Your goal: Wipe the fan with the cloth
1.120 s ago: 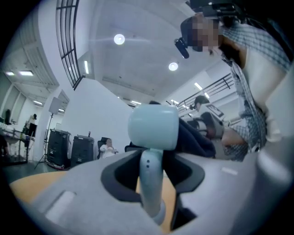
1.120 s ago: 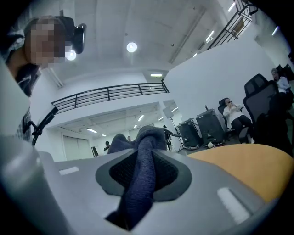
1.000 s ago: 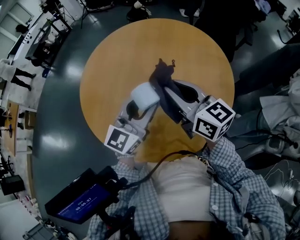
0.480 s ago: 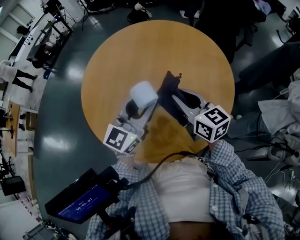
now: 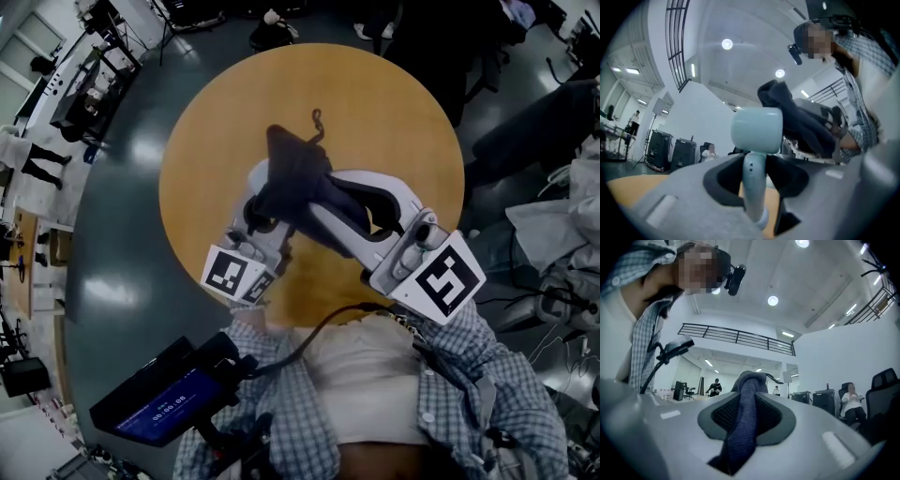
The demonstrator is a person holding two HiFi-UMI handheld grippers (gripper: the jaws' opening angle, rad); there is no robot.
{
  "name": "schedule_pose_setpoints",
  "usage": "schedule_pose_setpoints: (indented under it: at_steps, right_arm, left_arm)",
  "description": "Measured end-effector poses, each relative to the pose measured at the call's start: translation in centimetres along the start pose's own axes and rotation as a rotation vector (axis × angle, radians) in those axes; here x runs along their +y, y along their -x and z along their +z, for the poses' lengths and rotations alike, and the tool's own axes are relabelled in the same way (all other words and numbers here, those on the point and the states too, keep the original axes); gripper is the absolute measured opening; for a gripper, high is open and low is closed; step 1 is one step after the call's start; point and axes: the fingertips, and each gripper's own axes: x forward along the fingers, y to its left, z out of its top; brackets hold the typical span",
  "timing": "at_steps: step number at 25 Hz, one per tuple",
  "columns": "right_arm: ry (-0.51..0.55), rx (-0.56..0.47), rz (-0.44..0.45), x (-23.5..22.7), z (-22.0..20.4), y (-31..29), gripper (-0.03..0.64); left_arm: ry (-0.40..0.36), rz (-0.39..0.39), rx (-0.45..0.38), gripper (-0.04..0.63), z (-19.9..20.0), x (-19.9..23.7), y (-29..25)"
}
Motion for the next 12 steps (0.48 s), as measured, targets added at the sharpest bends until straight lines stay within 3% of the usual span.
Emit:
schedule_pose_setpoints:
  at_steps: [4,12]
  right_arm:
    - [0.005,0.142,-0.016,0.4,-5.8,0.4,0.091]
    - [-0.121,0.395,-0.075,-2.5,-17.9,3.4,0.091]
  left_arm:
    - [0.009,-0.002,-0.033,0.147,0.7,0.1,0.1]
    - [0.025,-0.029,-0.055,0.147,1.4,-0.7,-0.1]
